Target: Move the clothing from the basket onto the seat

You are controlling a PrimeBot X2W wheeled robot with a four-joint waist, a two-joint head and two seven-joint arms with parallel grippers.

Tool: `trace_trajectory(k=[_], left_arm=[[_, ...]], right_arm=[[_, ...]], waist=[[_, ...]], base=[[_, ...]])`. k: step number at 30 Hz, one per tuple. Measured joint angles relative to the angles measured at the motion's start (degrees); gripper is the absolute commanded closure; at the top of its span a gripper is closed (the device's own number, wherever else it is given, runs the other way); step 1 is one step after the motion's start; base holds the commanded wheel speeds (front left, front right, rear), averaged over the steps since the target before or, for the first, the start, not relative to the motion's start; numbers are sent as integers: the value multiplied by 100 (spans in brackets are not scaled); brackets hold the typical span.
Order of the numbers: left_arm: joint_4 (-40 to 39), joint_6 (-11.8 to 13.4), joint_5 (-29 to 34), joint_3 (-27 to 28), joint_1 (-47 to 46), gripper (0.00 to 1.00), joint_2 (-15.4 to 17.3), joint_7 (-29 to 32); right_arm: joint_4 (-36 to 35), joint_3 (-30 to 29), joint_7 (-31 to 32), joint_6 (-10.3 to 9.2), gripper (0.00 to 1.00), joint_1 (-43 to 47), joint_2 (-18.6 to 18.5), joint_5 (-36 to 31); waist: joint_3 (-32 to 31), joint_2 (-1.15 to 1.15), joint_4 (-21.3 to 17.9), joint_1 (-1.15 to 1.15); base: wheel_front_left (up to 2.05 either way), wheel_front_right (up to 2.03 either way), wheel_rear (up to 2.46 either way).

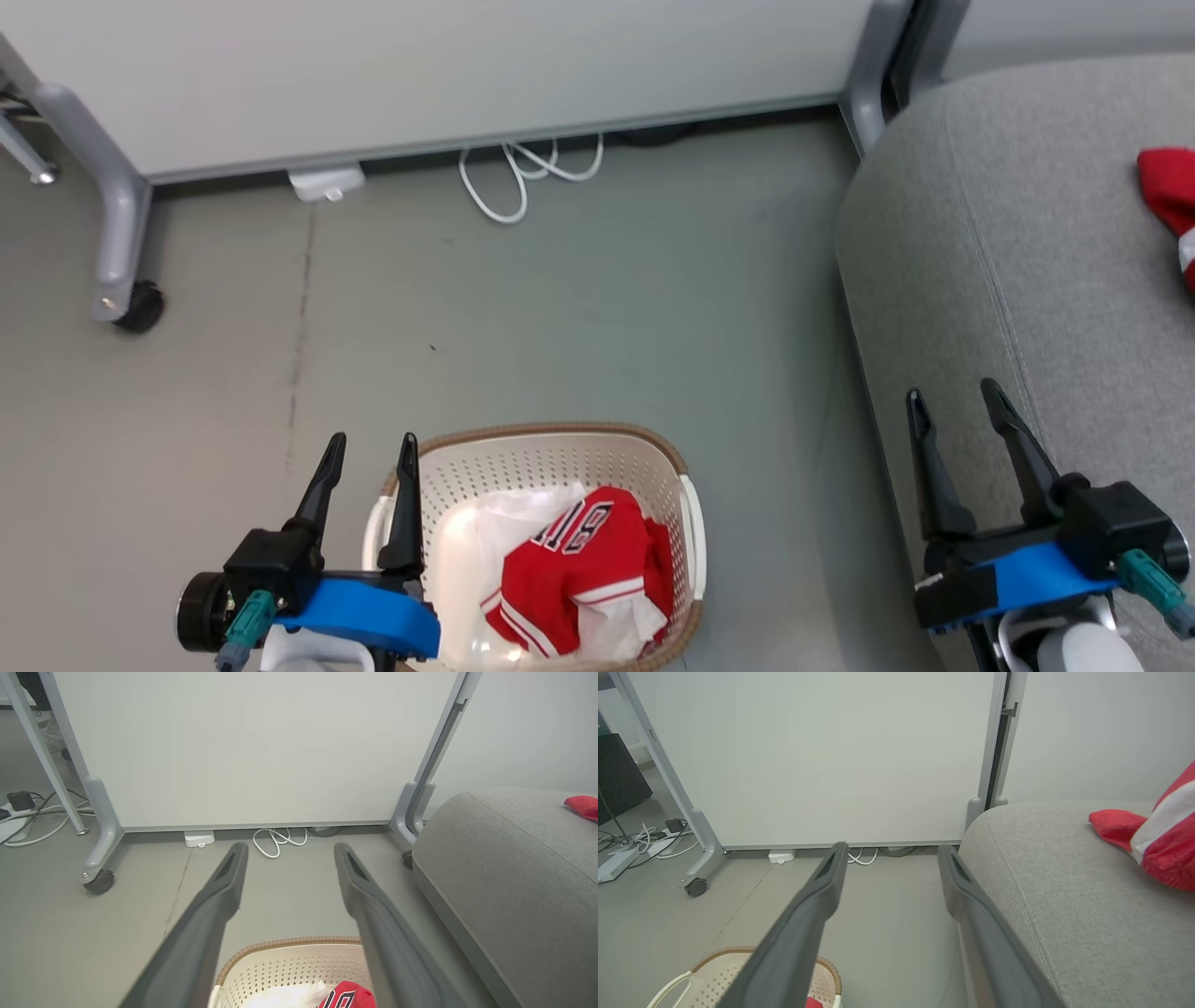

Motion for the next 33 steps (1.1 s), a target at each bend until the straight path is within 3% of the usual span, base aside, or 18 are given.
trace_trajectory(k=[10,20,33], left_arm=[[448,-47,181,-8,-505,0,22,0],[1467,-92,374,-205,-1107,0,311,1],[2905,-121,688,-916,-1969,0,639,0]], right_arm=[[-152,331,-127,0,0,-620,0,125],[-97,739,-256,0,0,-1152,0,267],[-213,1003,-319,0,0,-1541,0,388]], waist=[[1005,0,-467,1],[1998,0,-1008,1],[3026,0,-1472,1]], base=[[0,0,0],[0,0,0],[0,0,0]])
